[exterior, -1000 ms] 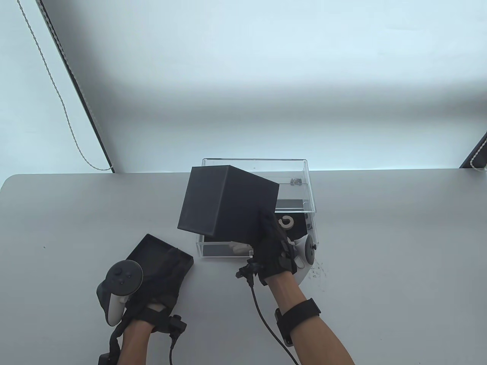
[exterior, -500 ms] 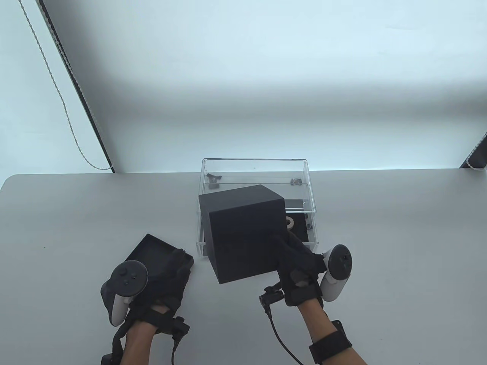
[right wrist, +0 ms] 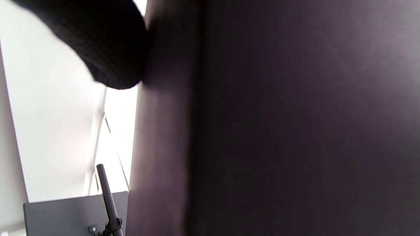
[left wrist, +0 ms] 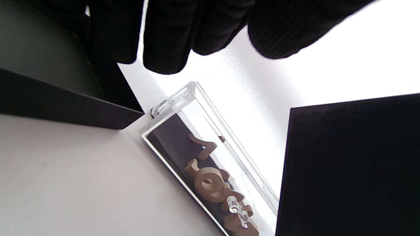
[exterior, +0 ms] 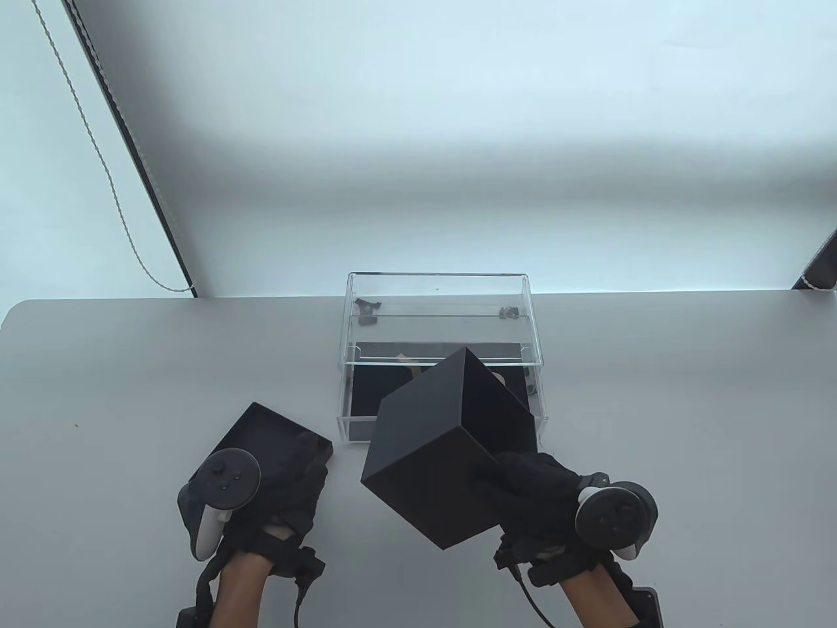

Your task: Pour number blocks into a drawer

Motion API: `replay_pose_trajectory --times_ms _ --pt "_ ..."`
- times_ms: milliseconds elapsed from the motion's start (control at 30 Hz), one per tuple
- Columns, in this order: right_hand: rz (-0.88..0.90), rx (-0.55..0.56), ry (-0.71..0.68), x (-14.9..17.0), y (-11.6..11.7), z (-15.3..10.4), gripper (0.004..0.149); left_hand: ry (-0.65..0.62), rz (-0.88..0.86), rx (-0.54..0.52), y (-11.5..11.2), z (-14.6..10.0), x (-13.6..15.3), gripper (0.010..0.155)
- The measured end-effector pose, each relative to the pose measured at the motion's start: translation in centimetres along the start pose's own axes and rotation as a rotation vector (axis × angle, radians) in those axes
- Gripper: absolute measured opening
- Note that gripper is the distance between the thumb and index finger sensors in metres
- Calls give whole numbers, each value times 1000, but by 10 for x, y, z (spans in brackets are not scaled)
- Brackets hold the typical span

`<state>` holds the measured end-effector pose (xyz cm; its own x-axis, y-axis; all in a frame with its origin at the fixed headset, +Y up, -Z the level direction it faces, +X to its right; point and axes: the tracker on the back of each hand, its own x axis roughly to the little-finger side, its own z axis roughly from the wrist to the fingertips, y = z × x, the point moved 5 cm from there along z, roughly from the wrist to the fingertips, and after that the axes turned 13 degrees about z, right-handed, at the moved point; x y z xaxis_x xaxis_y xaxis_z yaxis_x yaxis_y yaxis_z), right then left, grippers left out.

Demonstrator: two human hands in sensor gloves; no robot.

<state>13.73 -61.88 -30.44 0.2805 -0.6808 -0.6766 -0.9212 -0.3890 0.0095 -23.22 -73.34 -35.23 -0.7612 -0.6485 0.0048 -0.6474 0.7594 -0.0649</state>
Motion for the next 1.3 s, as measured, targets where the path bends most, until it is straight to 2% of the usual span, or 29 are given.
replay_pose_trajectory --times_ms 533,933,1300 --pt "-320 -277 -183 -21 47 -21 44 69 79 24 -10 2 20 69" --pt "-400 -420 -179 -7 73 -28 43 149 267 95 -29 12 40 68" --pt "-420 -477 -179 4 83 -29 43 206 497 147 -41 18 41 63"
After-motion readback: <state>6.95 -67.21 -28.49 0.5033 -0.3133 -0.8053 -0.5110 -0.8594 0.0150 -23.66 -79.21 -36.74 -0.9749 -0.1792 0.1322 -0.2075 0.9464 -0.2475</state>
